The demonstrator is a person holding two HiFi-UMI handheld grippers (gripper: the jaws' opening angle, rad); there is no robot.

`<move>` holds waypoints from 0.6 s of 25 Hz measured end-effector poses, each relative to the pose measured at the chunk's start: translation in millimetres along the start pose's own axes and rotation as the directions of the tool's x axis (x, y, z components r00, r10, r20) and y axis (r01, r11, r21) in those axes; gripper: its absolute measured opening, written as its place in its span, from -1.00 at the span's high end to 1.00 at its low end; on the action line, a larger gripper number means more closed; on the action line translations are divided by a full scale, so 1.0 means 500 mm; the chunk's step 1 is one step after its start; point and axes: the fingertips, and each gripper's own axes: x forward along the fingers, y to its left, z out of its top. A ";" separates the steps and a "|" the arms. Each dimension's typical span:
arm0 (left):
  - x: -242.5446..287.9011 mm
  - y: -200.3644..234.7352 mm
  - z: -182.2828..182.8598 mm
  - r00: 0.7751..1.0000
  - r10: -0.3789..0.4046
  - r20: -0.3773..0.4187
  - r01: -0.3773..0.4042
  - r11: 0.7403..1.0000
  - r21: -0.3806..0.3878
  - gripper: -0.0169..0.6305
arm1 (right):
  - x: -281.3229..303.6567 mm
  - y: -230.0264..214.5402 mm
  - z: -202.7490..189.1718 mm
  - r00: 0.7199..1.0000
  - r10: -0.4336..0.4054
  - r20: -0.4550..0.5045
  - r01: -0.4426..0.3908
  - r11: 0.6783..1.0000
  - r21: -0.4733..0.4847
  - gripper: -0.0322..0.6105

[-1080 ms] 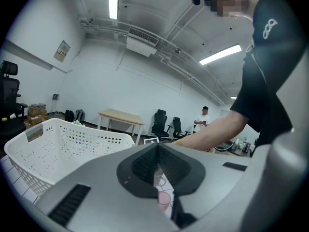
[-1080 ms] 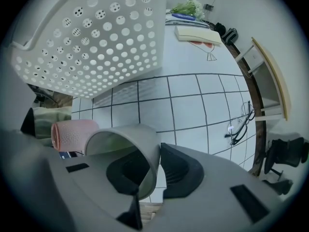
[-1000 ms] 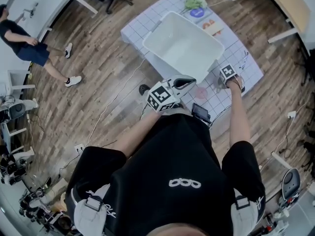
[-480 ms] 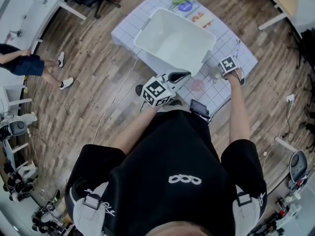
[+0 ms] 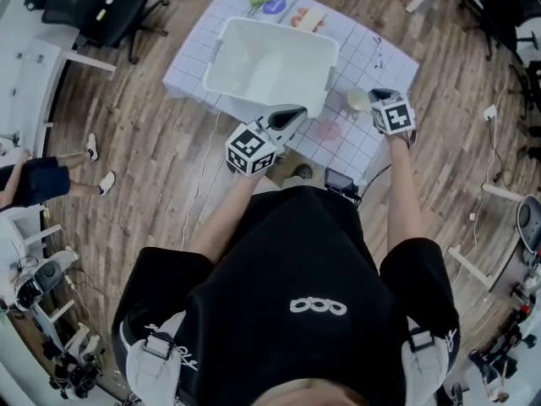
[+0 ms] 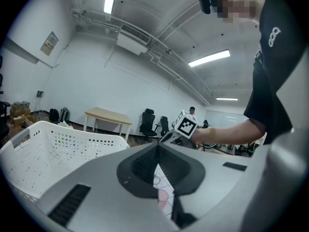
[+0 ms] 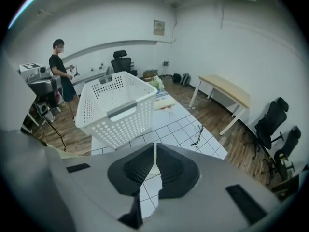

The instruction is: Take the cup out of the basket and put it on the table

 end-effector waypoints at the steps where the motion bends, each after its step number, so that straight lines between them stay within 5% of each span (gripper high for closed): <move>1: -0.004 0.005 0.004 1.000 -0.005 0.001 0.005 1.000 0.003 0.92 | -0.022 0.009 0.007 0.999 -0.007 0.035 0.006 1.000 0.010 0.79; 15: -0.081 0.063 0.046 0.990 -0.143 -0.016 0.144 0.988 0.052 0.92 | -0.234 0.233 0.036 0.923 -0.144 0.358 0.077 0.978 0.195 0.80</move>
